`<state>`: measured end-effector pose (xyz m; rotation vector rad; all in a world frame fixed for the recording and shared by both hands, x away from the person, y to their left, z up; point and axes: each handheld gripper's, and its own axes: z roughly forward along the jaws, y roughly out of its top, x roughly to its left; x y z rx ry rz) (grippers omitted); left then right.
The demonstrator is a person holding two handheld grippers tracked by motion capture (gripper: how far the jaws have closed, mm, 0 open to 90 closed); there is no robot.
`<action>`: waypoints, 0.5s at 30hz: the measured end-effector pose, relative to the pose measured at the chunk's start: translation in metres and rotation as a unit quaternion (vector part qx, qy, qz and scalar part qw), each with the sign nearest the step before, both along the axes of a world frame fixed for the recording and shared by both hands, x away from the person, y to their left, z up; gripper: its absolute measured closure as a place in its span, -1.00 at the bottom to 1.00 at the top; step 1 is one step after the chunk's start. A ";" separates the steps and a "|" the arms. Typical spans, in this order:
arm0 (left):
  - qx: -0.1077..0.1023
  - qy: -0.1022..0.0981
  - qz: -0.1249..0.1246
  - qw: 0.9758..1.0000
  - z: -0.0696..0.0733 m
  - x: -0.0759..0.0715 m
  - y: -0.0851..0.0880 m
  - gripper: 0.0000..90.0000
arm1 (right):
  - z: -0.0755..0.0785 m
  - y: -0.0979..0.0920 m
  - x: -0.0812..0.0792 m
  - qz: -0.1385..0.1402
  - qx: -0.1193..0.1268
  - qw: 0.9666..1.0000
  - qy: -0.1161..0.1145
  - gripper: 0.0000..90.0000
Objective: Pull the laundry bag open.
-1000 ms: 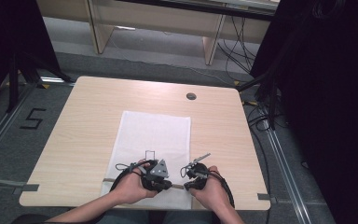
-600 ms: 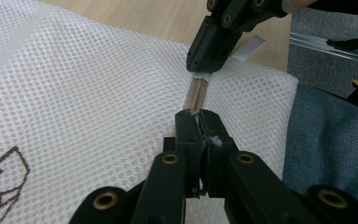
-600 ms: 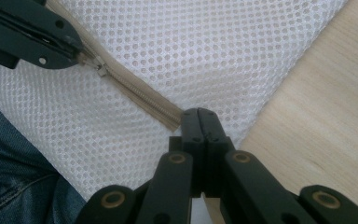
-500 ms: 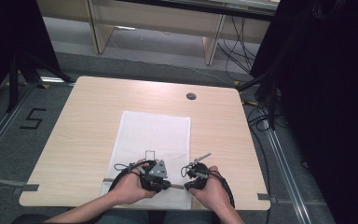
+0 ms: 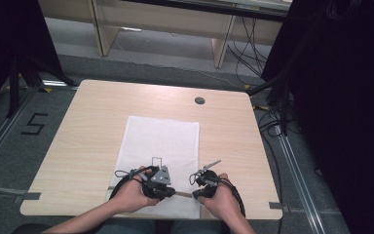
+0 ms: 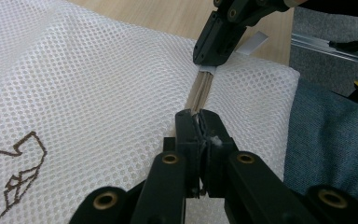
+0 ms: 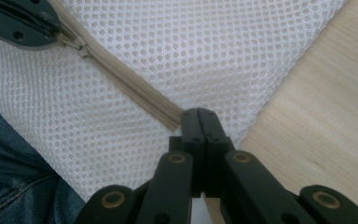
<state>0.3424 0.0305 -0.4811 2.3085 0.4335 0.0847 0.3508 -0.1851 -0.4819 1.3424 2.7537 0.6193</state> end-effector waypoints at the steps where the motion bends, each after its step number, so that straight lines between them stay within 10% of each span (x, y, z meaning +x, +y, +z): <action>1: 0.003 -0.002 -0.001 1.000 0.000 0.000 0.000 0.94 | 0.000 0.000 0.000 0.000 0.000 1.000 0.000 1.00; 15: -0.001 0.001 0.002 1.000 0.002 0.000 0.005 0.94 | 0.001 0.001 -0.001 -0.011 -0.003 1.000 0.008 1.00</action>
